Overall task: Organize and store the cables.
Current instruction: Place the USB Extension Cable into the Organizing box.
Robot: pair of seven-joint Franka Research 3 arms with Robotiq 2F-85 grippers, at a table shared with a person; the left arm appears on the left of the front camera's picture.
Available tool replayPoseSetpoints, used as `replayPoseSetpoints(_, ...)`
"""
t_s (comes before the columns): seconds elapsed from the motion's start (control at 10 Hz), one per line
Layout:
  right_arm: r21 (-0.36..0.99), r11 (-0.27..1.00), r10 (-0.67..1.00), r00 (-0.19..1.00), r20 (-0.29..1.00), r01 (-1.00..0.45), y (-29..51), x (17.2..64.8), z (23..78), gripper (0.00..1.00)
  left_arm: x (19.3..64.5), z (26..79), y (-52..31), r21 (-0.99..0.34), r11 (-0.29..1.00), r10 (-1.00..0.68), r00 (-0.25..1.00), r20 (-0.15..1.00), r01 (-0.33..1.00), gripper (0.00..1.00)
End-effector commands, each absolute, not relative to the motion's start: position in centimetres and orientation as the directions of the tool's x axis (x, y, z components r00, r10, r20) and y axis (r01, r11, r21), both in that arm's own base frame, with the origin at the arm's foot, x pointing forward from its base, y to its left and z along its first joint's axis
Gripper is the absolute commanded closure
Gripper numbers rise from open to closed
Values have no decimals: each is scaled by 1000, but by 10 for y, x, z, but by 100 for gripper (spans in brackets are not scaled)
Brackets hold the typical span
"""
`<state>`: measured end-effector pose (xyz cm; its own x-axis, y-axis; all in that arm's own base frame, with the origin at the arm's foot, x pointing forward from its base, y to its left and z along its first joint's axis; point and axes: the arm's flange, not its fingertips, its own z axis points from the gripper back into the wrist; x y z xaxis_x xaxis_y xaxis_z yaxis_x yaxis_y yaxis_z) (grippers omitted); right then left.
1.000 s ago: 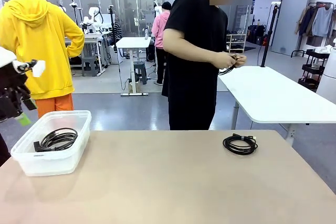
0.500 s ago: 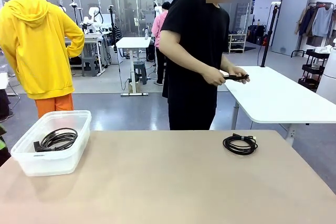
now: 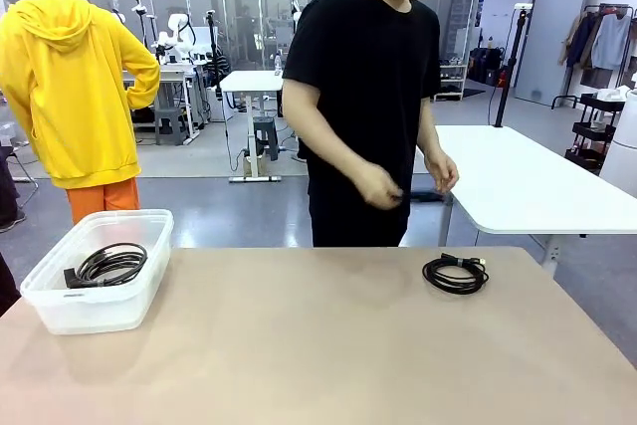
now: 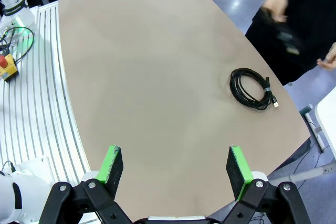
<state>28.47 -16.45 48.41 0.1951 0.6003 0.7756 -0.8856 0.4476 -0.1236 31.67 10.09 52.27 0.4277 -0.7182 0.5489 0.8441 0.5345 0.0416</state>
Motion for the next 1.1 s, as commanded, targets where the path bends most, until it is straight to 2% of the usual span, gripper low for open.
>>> replayPoseSetpoints(0.0, -137, 437, 599, 174, 782, -889, -166, 285, 485, 0, 322, 505, 100, 113, 491, -721, 330, 610, 864, 0)
replayPoseSetpoints(0.1, -137, 437, 599, 174, 782, -889, -166, 285, 485, 0, 327, 502, 99, 103, 460, -714, 299, 633, 882, 0)
replayPoseSetpoints(0.2, -137, 437, 599, 174, 782, -889, -166, 285, 485, 0, 317, 520, 104, 82, 514, -730, 385, 564, 854, 0)
replayPoseSetpoints(1.0, -137, 437, 599, 174, 782, -889, -166, 285, 485, 0, 317, 520, 104, 82, 514, -730, 385, 564, 854, 0)
